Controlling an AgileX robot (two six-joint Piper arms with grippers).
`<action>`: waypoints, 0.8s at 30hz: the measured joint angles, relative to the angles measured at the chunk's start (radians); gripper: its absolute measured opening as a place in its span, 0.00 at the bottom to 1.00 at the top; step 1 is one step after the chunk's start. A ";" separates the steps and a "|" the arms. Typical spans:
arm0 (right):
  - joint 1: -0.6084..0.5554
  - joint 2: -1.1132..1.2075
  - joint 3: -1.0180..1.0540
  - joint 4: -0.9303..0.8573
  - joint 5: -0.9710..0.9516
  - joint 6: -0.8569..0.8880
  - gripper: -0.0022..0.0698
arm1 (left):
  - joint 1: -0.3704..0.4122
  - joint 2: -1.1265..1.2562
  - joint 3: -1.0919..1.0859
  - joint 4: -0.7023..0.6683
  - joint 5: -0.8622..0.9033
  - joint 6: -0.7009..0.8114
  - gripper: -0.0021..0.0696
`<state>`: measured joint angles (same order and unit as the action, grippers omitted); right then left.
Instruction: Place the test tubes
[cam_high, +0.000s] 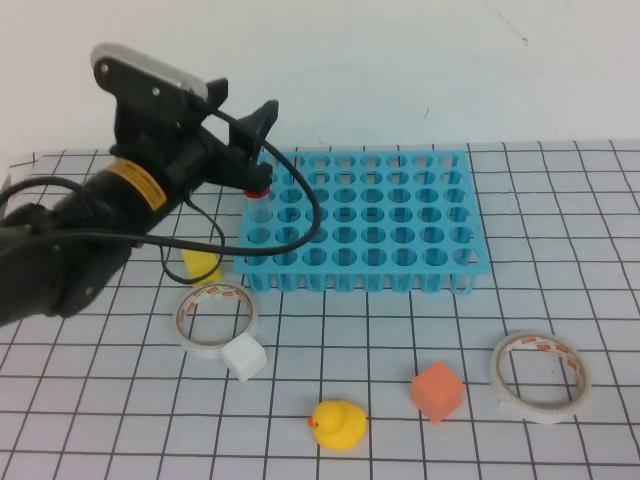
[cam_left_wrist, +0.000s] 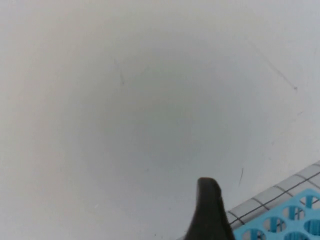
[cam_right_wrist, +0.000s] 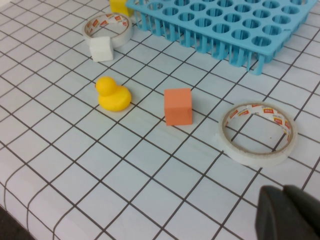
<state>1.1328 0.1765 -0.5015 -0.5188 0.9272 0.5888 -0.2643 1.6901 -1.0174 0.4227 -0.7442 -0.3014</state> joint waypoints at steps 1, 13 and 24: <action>0.000 0.000 0.000 0.000 0.000 0.000 0.03 | 0.000 -0.021 0.000 0.023 0.006 -0.016 0.64; 0.000 0.000 0.000 0.000 0.000 0.000 0.03 | 0.000 -0.363 0.007 0.147 0.174 -0.043 0.18; 0.000 0.000 0.000 0.000 0.000 0.000 0.03 | 0.000 -0.759 0.017 0.212 0.569 -0.096 0.03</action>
<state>1.1328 0.1765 -0.5015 -0.5188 0.9272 0.5888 -0.2643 0.9314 -1.0004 0.6342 -0.1753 -0.3972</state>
